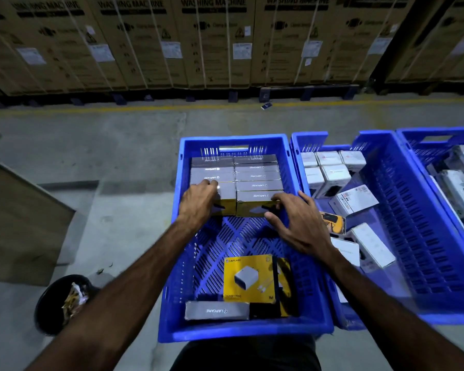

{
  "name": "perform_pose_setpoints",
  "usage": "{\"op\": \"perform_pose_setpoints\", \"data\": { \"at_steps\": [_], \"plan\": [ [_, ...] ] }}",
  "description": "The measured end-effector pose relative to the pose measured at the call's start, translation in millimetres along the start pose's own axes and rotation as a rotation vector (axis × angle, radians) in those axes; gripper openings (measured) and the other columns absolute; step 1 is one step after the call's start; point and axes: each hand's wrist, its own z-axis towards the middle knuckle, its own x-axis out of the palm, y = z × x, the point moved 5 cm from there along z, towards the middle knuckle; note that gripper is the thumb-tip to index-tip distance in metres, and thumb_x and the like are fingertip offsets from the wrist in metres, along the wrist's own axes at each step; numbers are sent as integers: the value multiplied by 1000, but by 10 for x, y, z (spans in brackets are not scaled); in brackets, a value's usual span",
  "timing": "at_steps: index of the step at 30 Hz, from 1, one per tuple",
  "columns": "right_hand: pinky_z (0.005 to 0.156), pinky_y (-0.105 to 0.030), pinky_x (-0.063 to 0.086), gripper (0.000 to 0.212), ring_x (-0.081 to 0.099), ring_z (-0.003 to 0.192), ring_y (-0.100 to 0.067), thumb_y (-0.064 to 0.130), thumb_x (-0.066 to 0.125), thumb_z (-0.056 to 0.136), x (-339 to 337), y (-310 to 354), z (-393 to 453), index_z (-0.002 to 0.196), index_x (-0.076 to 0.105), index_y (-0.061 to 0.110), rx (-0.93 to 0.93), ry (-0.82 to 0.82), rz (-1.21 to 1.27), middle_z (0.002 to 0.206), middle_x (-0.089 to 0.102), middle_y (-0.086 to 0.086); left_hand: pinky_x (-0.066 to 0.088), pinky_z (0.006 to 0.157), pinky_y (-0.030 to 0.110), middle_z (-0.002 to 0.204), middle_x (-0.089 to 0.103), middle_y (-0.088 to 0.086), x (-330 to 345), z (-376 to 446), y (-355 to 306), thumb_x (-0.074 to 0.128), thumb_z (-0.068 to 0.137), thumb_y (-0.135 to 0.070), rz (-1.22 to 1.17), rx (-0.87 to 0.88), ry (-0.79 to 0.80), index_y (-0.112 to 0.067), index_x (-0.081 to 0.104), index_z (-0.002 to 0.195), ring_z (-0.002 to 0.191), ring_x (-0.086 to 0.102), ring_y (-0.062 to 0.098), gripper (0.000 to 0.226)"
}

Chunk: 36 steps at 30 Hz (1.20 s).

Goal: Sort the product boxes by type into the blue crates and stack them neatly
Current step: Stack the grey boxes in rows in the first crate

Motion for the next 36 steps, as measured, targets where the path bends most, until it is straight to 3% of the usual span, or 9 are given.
{"op": "perform_pose_setpoints", "data": {
  "at_steps": [9,16,18,20,23,26,29,32,36],
  "plan": [
    [122,-43,29,59,62,103,-10,72,31,102,-2,-12,3,127,56,24,9,-18,35,101,64,13,51,67,49,111,60,15,367,-106,57,89,79,-38,-98,-93,-92,-11,47,109,101,59,40,59],
    [123,-40,28,60,61,102,-12,72,30,102,-2,-29,1,128,56,25,28,-28,43,100,64,11,57,80,48,119,59,12,374,-517,-224,75,90,-25,-223,-110,-186,-12,53,122,110,57,34,41],
    [122,-41,29,59,61,102,-12,72,30,102,0,-28,-8,127,56,25,31,-33,39,100,65,11,55,93,45,124,60,6,571,-730,-396,77,89,-31,-363,26,-26,-17,57,127,117,56,27,46],
    [122,-42,29,59,61,103,-12,72,30,101,-3,-22,-4,127,56,25,29,-35,47,100,65,11,51,104,43,139,55,2,834,-911,-526,85,81,-34,-443,149,309,-23,51,144,130,52,23,73],
    [122,-44,29,61,62,103,-12,72,30,101,1,-32,-3,127,57,24,32,-29,65,100,65,11,47,110,37,158,43,4,1091,-976,-567,94,71,-26,-501,140,607,-25,33,162,142,45,25,110],
    [123,-44,29,59,62,104,-13,71,29,102,15,-41,2,125,56,24,28,-22,60,100,66,10,48,102,26,160,46,6,1158,-887,-563,97,69,-16,-601,32,741,-21,40,159,143,49,26,107],
    [122,-45,30,58,63,108,-15,69,31,102,15,-41,0,124,58,22,22,-23,55,107,69,7,52,106,35,152,56,5,1160,-808,-541,100,66,-23,-534,34,800,-15,53,149,134,57,27,96],
    [122,-47,31,62,63,109,-15,70,29,102,5,-34,-3,126,59,21,23,-22,65,110,70,5,57,94,35,134,69,6,1017,-766,-501,100,64,-20,-536,61,733,-9,67,134,120,65,26,78],
    [120,-47,33,62,63,107,-14,70,28,102,-3,-43,-2,122,60,21,20,-36,73,109,70,6,61,68,29,106,76,-4,667,-850,-389,97,58,2,-823,56,511,-15,79,108,93,73,16,56]
  ]
}}
